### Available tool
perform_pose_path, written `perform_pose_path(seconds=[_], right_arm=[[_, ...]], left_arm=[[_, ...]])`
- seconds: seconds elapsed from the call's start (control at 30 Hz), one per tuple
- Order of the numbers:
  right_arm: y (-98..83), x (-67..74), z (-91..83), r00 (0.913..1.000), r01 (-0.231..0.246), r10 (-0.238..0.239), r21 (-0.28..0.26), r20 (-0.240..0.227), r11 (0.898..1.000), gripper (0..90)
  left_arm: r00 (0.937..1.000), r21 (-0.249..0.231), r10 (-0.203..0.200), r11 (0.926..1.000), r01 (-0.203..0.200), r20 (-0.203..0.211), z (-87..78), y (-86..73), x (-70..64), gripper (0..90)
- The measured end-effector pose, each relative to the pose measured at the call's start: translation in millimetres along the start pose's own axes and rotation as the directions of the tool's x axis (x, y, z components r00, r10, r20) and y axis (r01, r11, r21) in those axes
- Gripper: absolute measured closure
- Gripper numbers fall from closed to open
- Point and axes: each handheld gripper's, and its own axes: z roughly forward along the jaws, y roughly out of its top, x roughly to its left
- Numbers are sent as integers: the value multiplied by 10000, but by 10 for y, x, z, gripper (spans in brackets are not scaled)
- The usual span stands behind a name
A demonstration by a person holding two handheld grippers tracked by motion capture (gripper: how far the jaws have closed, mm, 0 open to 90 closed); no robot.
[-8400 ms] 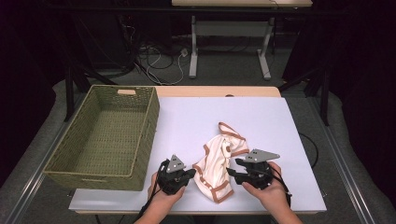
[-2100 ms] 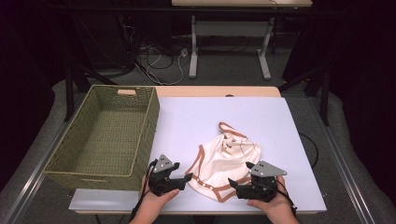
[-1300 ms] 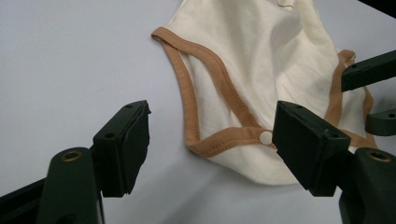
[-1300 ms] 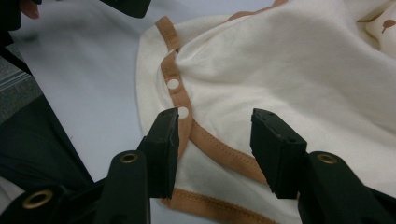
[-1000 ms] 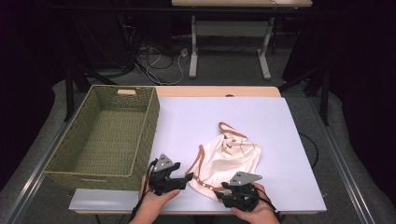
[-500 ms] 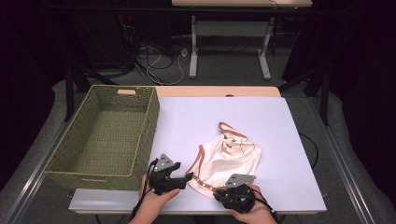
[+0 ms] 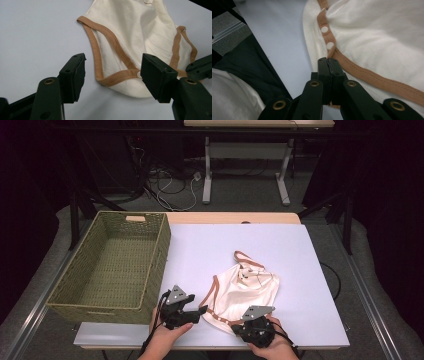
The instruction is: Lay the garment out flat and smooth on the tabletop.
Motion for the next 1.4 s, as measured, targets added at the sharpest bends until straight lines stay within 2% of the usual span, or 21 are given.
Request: perform_pose_path(seconds=[0.1,0.2,0.37,0.57,0.7,0.9,0.97,1.0,1.03,1.2,1.4], right_arm=[[-4,-49,-46,9998,-102,103,-14,158,9999,899],[-13,-118,-92,9989,-402,402,-19,227,9992,899],[-26,-200,-151,9968,-709,714,-158,348,9974,899],[-56,-285,-207,9950,-814,821,-143,564,9966,899],[-73,-320,-243,9927,-1017,1028,-207,627,9946,899],[-92,-308,-247,9916,-1120,1136,-280,617,9933,899],[-96,-305,-253,9916,-1111,1123,-222,636,9936,899],[-98,-307,-257,9919,-1106,1116,-193,602,9937,898],[-102,-310,-257,9919,-1077,1091,-240,656,9939,899],[-112,-312,-265,9909,-1170,1187,-304,632,9927,899],[-107,-311,-274,9907,-1197,1210,-246,621,9925,899]], left_arm=[[10000,34,-12,10000,12,96,7,-1,-15,401],[9997,122,117,9999,-119,202,19,-3,-31,442],[9987,359,388,9986,-399,328,79,-5,-64,488],[9953,483,801,9954,-827,542,164,0,-100,525],[9938,642,616,9956,-677,926,246,4,-126,551],[9889,1069,748,9903,-888,1287,343,3,-173,612],[9883,1134,705,9898,-862,1355,352,4,-181,645],[9893,1174,520,9907,-683,1362,355,0,-190,662],[9886,1246,548,9896,-726,1404,354,3,-181,674],[9866,1402,130,9895,-361,1626,360,-8,-159,758],[9864,1550,277,9865,-532,1622,335,-7,-157,885]])
